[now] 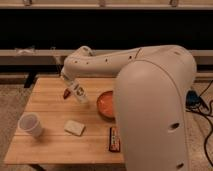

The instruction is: Stand the bottle upright

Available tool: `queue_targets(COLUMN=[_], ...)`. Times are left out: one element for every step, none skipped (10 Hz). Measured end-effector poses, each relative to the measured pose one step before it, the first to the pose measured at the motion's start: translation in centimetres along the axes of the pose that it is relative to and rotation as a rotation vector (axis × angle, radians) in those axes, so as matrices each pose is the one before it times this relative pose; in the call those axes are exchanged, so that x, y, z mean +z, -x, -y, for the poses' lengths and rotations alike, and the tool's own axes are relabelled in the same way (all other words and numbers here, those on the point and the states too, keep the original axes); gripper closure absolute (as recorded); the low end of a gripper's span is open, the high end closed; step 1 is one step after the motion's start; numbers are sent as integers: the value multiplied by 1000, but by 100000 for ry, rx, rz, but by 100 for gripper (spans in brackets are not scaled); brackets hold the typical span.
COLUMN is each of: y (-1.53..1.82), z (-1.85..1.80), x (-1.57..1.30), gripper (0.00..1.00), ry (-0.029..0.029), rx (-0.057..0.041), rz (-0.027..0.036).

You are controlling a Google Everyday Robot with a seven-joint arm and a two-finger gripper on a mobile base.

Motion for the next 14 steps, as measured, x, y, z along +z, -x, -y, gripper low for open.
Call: queue_targets(y=[-22, -109, 4, -200, -22, 38, 94, 452, 486, 361, 333, 166, -8, -416], z=[32, -17, 294, 661, 487, 543, 635, 214, 460, 364, 359, 45, 249, 180], x=[-9, 33, -40, 141, 17, 80, -214, -82, -90, 19, -131, 158, 22, 143], gripper=[100, 100, 100, 100, 100, 100, 100, 100, 100, 100, 100, 100, 100, 100], ry=[-47, -17, -21, 324, 327, 820, 1020, 862, 901, 591, 224, 728, 472, 715], rx=[27, 58, -437, -248, -426, -1246, -2173, -1405, -1896, -1270, -874, -717, 227, 1391], rz=[-13, 42, 2055, 5751, 6102, 8733, 6590, 3908, 3843, 2716, 1990, 1295, 1103, 487])
